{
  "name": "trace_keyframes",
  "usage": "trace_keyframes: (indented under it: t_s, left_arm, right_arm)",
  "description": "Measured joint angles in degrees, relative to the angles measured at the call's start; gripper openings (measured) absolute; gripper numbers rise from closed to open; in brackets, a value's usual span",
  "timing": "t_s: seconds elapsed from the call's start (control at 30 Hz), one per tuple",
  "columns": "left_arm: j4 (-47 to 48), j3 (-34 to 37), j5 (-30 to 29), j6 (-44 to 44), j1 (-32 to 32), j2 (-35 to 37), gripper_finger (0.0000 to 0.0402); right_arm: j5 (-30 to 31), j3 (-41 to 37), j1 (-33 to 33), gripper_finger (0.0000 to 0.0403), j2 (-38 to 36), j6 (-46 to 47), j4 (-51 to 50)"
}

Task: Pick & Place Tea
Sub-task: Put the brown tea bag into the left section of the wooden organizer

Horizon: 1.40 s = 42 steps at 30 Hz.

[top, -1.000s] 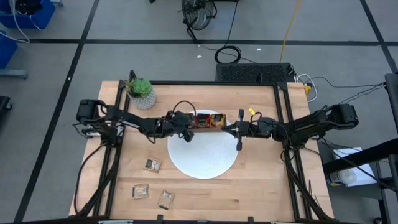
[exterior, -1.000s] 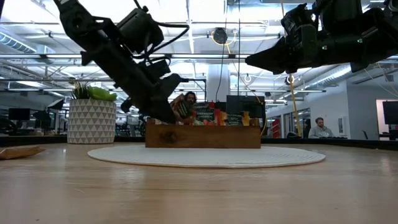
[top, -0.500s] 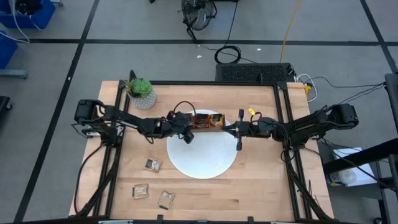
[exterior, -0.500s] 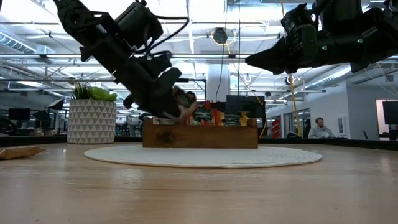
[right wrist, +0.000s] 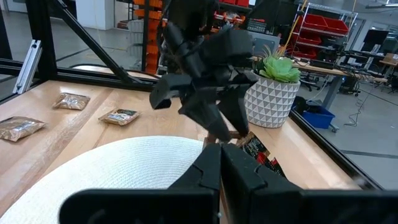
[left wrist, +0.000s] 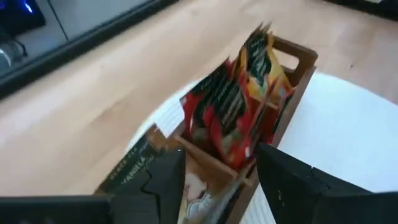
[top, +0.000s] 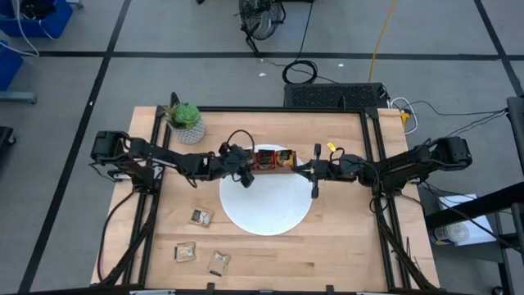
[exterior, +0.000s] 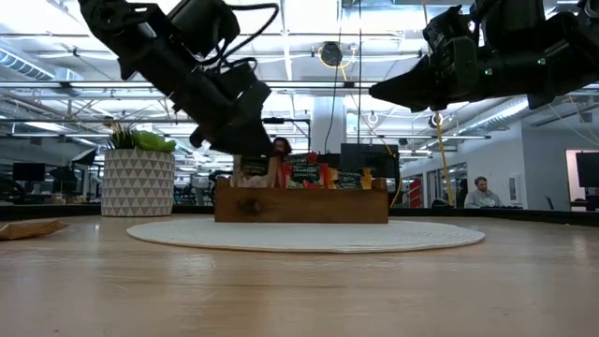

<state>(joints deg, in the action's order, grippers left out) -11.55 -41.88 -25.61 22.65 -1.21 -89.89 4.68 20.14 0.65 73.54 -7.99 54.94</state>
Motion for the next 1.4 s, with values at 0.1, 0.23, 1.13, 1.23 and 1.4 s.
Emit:
trace_keyframes:
  t_s: [0.1, 0.23, 1.13, 1.23, 1.4]
  left_arm:
    - [2.8, 0.2, -0.3, -0.7, 0.0, 1.1, 0.0191]
    - [3.7, 0.1, -1.2, -2.0, -0.2, 1.8, 0.0187]
    - [10.3, 0.1, 4.6, -5.9, 6.8, 3.0, 0.0003]
    - [8.0, 0.0, 4.5, -5.9, 5.5, 0.0, 0.0003]
    - [7.0, 0.0, 1.1, -5.9, 3.0, -1.1, 0.0003]
  right_arm:
    - [0.0, 0.0, 0.0, 0.0, 0.0, 0.0, 0.0]
    - [-0.1, 0.0, 0.0, 0.0, 0.0, 0.0, 0.0]
    - [0.0, 0.0, 0.0, 0.0, 0.0, -1.2, 0.1]
    - [0.0, 0.0, 0.0, 0.0, 0.0, -1.1, 0.4]
    - [0.0, 0.0, 0.0, 0.0, 0.0, -0.7, 0.1]
